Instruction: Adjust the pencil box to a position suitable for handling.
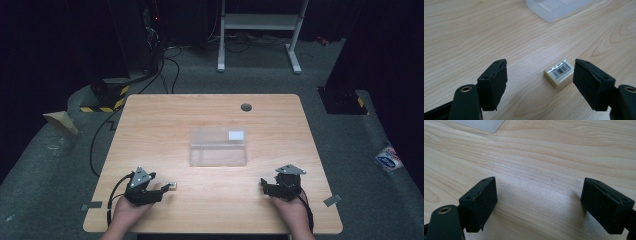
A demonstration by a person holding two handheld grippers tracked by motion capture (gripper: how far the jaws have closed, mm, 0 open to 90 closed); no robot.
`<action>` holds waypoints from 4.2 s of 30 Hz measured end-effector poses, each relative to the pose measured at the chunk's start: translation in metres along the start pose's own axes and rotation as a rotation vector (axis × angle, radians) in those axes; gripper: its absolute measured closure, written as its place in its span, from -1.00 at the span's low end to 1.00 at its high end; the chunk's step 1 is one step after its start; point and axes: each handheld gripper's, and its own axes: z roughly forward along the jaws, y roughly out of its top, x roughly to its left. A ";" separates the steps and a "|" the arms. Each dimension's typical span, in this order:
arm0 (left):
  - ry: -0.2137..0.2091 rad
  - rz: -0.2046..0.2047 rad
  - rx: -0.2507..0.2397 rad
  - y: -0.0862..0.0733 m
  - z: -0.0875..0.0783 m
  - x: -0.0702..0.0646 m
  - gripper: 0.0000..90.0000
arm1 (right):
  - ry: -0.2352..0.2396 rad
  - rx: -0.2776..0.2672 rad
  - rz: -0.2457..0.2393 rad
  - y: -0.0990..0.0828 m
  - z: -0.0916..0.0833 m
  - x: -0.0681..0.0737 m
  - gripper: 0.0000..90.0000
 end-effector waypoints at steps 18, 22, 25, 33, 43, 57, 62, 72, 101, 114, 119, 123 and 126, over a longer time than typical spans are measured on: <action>0.000 0.042 0.007 0.006 0.016 -0.012 0.10 | 0.001 0.000 -0.001 0.000 0.000 0.000 -0.71; 0.002 0.043 0.004 0.008 0.019 -0.013 0.16 | 0.000 0.001 -0.001 0.000 0.000 0.000 -0.70; 0.003 0.021 0.002 0.009 0.021 -0.013 0.20 | 0.001 0.001 0.000 0.000 0.000 0.000 -0.70; 0.011 -0.003 0.014 0.005 0.014 -0.024 0.19 | 0.002 0.002 0.000 0.000 0.000 0.000 -0.70; 0.051 0.007 0.057 -0.002 0.017 -0.032 0.33 | 0.004 0.001 -0.001 0.000 -0.001 0.000 -0.70; 0.065 -0.025 0.012 -0.001 0.013 -0.026 0.51 | 0.004 0.001 -0.002 0.000 -0.001 0.000 -0.70; 0.062 -0.039 -0.006 0.001 0.011 -0.024 0.51 | 0.004 0.001 -0.001 0.000 -0.001 0.000 -0.70; 0.066 -0.046 -0.043 0.009 0.011 -0.026 0.51 | 0.004 0.001 -0.001 0.000 -0.001 0.000 -0.69; 0.057 -0.078 -0.119 0.051 0.041 -0.023 0.51 | 0.000 -0.001 0.003 -0.001 -0.001 0.000 -0.68; 0.053 -0.077 -0.131 0.062 0.045 -0.026 0.51 | 0.000 -0.002 0.002 -0.001 -0.001 0.000 -0.68; 0.046 -0.076 -0.132 0.064 0.048 -0.028 0.51 | -0.001 -0.001 0.002 -0.001 -0.001 0.000 -0.67; 0.042 -0.077 -0.134 0.065 0.050 -0.029 0.51 | -0.002 -0.002 0.001 -0.001 -0.001 0.000 -0.67; 0.039 -0.084 -0.132 0.065 0.052 -0.029 0.51 | -0.001 -0.002 0.002 -0.001 -0.001 0.000 -0.67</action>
